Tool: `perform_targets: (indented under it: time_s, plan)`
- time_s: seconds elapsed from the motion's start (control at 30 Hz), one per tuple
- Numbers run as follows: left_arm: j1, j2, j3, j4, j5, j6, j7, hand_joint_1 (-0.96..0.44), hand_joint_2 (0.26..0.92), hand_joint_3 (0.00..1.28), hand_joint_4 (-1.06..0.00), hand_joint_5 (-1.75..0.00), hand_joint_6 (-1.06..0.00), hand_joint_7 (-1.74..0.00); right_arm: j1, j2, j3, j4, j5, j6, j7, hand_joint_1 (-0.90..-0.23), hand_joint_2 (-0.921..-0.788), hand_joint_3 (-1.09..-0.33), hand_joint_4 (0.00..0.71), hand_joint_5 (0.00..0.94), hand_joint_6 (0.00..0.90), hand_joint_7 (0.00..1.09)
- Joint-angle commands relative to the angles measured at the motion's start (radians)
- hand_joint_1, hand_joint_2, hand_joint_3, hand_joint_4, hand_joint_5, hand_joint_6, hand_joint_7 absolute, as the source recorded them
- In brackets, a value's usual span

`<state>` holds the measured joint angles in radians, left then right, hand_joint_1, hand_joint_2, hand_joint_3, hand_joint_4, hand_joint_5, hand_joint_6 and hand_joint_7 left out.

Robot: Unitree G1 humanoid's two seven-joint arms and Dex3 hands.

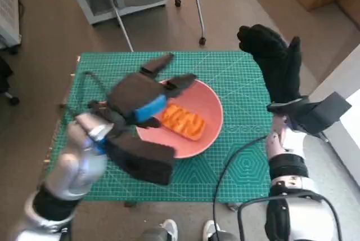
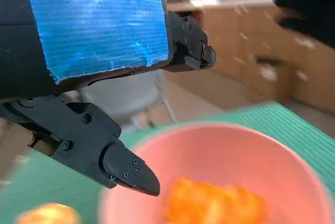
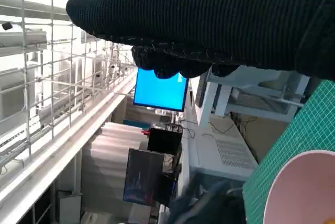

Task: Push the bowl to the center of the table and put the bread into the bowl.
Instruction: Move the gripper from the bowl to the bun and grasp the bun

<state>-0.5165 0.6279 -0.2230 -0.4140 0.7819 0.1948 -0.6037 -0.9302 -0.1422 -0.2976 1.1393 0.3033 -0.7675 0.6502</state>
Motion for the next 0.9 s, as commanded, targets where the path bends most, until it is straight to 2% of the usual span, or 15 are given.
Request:
perform_targets:
  time_s: [0.03,0.1,0.27,0.57,0.9]
  plan:
    - [0.067,0.04,0.116,-0.105,-0.038,0.04,-0.045,-0.04,0.697,0.0,-0.01,-0.01,-0.31,-0.02,0.002,-0.001,-0.003,0.011,0.001,0.026,0.008,-0.669,-0.921,-0.703,0.17,0.001,0.315,0.0]
    - [0.09,0.054,0.158,-0.129,-0.055,0.056,-0.065,0.08,0.699,0.0,-0.03,-0.01,-0.32,-0.02,0.0,-0.002,-0.004,0.011,0.004,0.032,0.008,-0.669,-0.921,-0.702,0.171,0.002,0.318,0.0]
    - [0.143,0.09,0.223,-0.131,-0.062,0.09,-0.094,0.22,0.705,0.01,-0.04,-0.01,-0.31,-0.01,-0.004,-0.004,-0.006,0.012,0.004,0.039,0.007,-0.679,-0.921,-0.691,0.172,0.002,0.327,0.01]
    - [0.208,0.112,0.247,-0.093,-0.047,0.136,-0.099,0.27,0.726,0.01,-0.03,0.0,-0.28,0.0,-0.012,-0.005,-0.01,0.018,0.003,0.046,0.003,-0.684,-0.921,-0.685,0.18,0.004,0.335,0.01]
    - [0.199,0.093,0.214,-0.016,-0.065,0.188,-0.106,0.28,0.746,0.02,-0.01,0.0,-0.26,0.0,-0.014,-0.003,-0.013,0.021,0.006,0.047,0.012,-0.683,-0.921,-0.682,0.185,0.005,0.344,0.01]
